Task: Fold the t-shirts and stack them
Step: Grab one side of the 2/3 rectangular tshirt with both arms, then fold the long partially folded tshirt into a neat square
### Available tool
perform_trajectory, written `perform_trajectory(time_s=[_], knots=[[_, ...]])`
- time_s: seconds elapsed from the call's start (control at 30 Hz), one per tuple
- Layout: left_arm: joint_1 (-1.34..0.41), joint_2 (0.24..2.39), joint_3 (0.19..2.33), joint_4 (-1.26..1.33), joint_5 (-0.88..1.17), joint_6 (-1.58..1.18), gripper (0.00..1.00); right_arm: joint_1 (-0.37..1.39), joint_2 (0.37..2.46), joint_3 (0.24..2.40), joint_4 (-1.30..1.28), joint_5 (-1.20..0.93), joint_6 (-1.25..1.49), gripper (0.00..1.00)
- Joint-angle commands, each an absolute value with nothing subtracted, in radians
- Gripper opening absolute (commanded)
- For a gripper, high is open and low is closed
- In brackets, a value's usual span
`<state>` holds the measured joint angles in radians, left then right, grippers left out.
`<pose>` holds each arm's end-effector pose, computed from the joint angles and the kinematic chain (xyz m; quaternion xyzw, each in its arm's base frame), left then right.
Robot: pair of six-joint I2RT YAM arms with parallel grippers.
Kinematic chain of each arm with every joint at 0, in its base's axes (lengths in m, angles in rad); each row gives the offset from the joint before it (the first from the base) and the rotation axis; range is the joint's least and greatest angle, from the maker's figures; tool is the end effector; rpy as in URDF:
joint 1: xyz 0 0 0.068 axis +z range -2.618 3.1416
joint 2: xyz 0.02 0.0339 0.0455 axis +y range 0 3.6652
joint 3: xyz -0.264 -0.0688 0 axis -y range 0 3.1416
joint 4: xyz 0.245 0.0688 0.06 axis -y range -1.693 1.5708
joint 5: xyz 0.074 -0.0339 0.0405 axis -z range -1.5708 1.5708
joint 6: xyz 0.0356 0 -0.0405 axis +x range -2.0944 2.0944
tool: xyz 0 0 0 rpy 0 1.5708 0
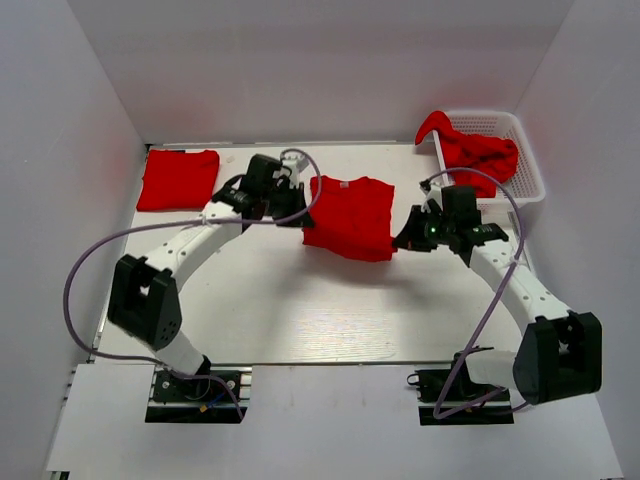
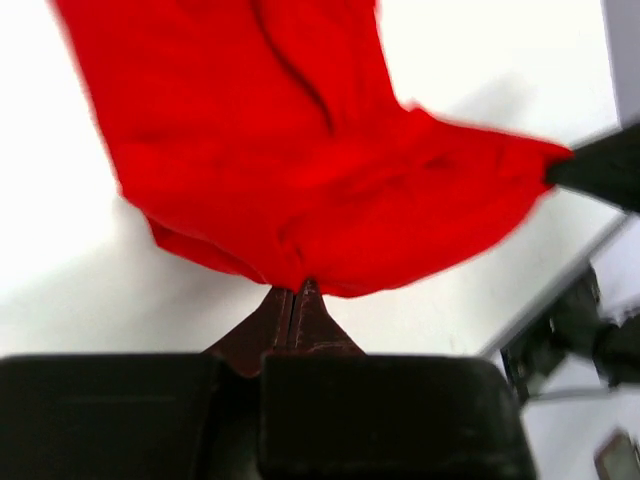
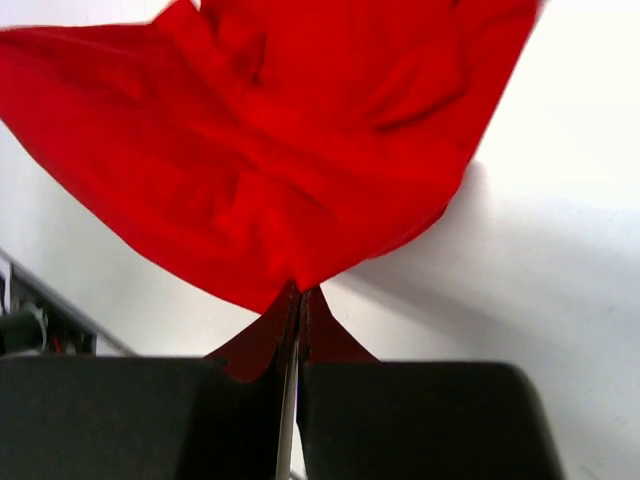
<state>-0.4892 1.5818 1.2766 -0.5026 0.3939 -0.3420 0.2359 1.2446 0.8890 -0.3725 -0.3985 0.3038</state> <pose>0.3012 -0.1758 0.2838 0.1396 0.9023 -0.3136 0.2607 0.2551 0.0755 0.2635 -0.0505 0.8967 0.2810 0.3382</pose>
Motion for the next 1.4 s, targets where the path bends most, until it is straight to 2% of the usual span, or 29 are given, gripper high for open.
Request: perform_trajectory(time_s=[0.0,0.17,0.5,0.7,1.03,1.07,1.13,1.17,1.2,1.23,1.27,1.3,1.37], knots=[[-0.471,1.669,1.449,-0.579,0.230,-0.360,0.00,0.219,1.298,0.997,-0.287,-0.322,0.324,0.00],[-0.460,1.820,1.669,-0.634,0.146,-0.360,0.00,0.192,1.400,1.072,-0.232,-0.353,0.331,0.00],[-0.387,2.084,1.989,-0.663,0.181,-0.342,0.00,0.123,1.580,1.199,-0.186,-0.462,0.344,0.00],[-0.354,2.163,2.036,-0.591,0.256,-0.342,0.00,0.097,1.690,1.281,-0.167,-0.577,0.347,0.00],[-0.345,2.310,2.089,-0.416,0.327,-0.353,0.02,0.066,1.951,1.472,-0.098,-0.592,0.345,0.00],[-0.345,2.331,2.118,-0.396,0.327,-0.353,0.06,0.061,1.997,1.489,-0.077,-0.597,0.351,0.00],[-0.336,2.387,2.157,-0.351,0.305,-0.365,0.36,0.057,2.081,1.577,-0.031,-0.588,0.371,0.03],[-0.336,2.404,2.173,-0.335,0.292,-0.365,0.54,0.054,2.147,1.612,-0.014,-0.580,0.379,0.13],[-0.327,2.439,2.195,-0.322,0.247,-0.398,0.99,0.049,2.182,1.749,-0.014,-0.574,0.418,0.26],[-0.327,2.454,2.251,-0.313,0.247,-0.399,1.00,0.041,2.253,1.811,-0.046,-0.590,0.428,0.89],[-0.316,2.468,2.282,-0.313,0.236,-0.399,1.00,0.038,2.310,1.872,-0.069,-0.609,0.428,0.90],[-0.316,2.468,2.308,-0.313,0.236,-0.399,1.00,0.040,2.325,2.020,-0.096,-0.623,0.434,0.90],[-0.304,2.459,2.332,-0.313,0.245,-0.399,1.00,0.048,2.307,2.045,-0.141,-0.609,0.396,0.90]])
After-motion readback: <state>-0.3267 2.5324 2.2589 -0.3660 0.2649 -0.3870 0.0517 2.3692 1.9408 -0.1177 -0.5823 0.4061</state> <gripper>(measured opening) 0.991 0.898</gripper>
